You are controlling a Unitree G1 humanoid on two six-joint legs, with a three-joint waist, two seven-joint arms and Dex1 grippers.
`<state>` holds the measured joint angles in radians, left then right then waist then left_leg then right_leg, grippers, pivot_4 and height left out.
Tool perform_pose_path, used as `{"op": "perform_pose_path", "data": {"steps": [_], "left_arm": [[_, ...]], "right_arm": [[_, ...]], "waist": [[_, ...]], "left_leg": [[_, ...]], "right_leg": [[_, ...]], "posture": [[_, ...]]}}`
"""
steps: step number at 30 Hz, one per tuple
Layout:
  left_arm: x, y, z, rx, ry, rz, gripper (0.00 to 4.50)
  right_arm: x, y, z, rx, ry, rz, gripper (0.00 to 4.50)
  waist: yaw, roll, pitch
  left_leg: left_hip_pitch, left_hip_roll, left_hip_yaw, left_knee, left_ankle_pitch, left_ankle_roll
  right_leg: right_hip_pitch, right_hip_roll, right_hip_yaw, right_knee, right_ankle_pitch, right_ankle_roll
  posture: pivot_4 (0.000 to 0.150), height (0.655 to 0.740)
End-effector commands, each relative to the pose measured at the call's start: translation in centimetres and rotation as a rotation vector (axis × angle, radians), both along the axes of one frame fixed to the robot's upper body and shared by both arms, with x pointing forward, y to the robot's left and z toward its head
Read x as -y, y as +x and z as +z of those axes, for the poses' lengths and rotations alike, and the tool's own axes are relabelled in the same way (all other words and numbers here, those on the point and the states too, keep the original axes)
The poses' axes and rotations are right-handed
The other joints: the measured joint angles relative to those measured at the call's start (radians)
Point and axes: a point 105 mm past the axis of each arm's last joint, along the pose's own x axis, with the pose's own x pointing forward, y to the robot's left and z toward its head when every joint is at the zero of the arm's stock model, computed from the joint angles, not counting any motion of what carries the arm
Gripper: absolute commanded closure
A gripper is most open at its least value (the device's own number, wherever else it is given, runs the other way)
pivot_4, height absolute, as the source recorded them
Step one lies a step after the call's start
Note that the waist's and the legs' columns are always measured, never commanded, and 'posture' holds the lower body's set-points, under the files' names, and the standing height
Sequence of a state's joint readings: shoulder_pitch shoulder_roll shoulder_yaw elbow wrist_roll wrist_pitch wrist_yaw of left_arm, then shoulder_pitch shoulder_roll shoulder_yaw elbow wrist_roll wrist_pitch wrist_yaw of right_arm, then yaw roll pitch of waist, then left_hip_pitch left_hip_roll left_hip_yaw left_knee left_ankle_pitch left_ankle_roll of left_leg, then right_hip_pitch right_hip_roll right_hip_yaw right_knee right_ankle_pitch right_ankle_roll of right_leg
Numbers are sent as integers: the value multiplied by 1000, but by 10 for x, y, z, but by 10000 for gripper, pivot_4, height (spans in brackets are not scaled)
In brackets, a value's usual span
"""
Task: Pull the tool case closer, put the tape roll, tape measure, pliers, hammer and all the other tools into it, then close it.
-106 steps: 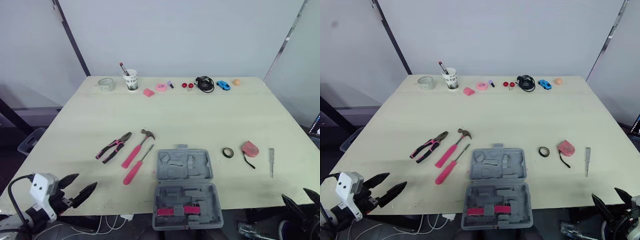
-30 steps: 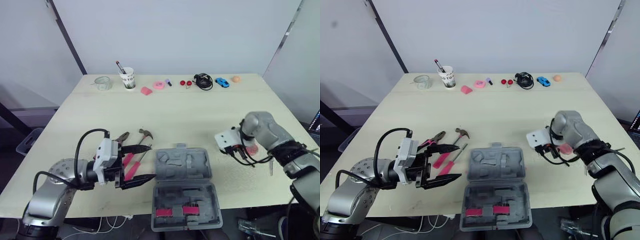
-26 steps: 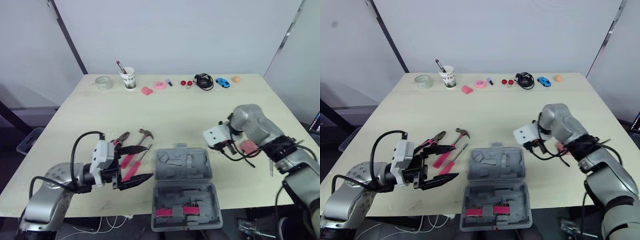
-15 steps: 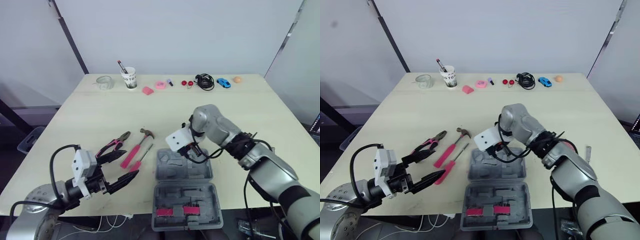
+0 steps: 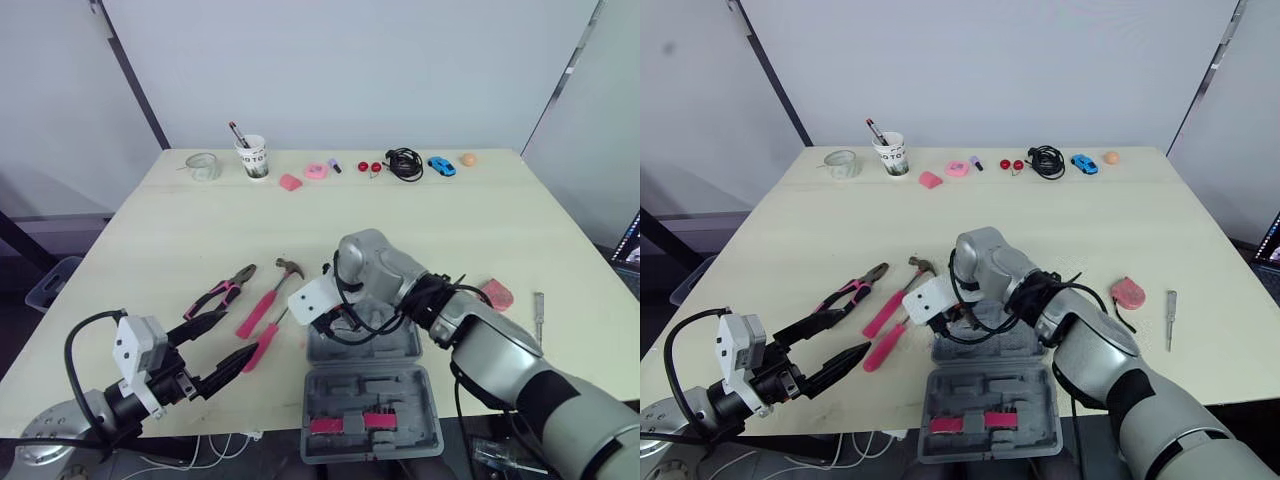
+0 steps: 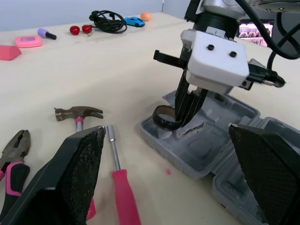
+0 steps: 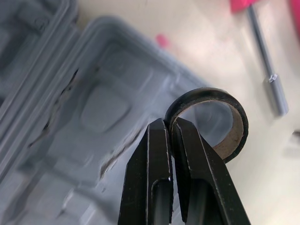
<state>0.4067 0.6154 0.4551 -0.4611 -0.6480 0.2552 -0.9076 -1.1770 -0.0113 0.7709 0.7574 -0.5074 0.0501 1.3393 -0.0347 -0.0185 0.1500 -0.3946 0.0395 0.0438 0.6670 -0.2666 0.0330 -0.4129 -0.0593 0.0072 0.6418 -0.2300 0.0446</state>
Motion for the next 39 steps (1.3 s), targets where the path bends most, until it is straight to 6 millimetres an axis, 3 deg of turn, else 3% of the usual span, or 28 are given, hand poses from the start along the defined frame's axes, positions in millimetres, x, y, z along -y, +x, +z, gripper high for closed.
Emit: {"op": "perform_pose_path", "data": {"steps": [1, 18, 24, 33, 39], "left_arm": [[-2, 0, 7, 27, 16, 10, 0], [0, -2, 4, 5, 36, -13, 0], [0, -2, 1, -3, 39, -19, 0], [-2, -1, -2, -19, 51, -32, 0], [2, 2, -3, -19, 49, -55, 0]], "right_arm": [[-5, 3, 7, 35, 18, 18, 44429], [-9, 9, 6, 63, 45, 9, 44429], [-10, 13, 11, 76, 68, -10, 23580], [-10, 15, 18, 77, 110, -29, 23580], [-3, 15, 40, -8, 293, -106, 23580]], "waist": [[-1, 0, 0], [-7, 0, 0], [-7, 0, 0], [-7, 0, 1], [-5, 0, 1]], "left_leg": [[0, 0, 0, 0, 0, 0], [0, 0, 0, -1, 0, 0], [0, 0, 0, -1, 0, 0], [0, 0, -1, -1, 0, 0], [-1, 0, -2, -1, 0, 0]], "right_leg": [[0, 0, 0, 0, 0, 0], [0, -2, 0, 0, 0, 0], [0, -3, 0, 0, 0, 0], [0, -3, -1, 0, 0, 0], [0, -4, -2, 0, 0, 0]], "posture": [[1500, 7400], [1500, 7400], [1500, 7400], [1500, 7400], [1500, 7400]]}}
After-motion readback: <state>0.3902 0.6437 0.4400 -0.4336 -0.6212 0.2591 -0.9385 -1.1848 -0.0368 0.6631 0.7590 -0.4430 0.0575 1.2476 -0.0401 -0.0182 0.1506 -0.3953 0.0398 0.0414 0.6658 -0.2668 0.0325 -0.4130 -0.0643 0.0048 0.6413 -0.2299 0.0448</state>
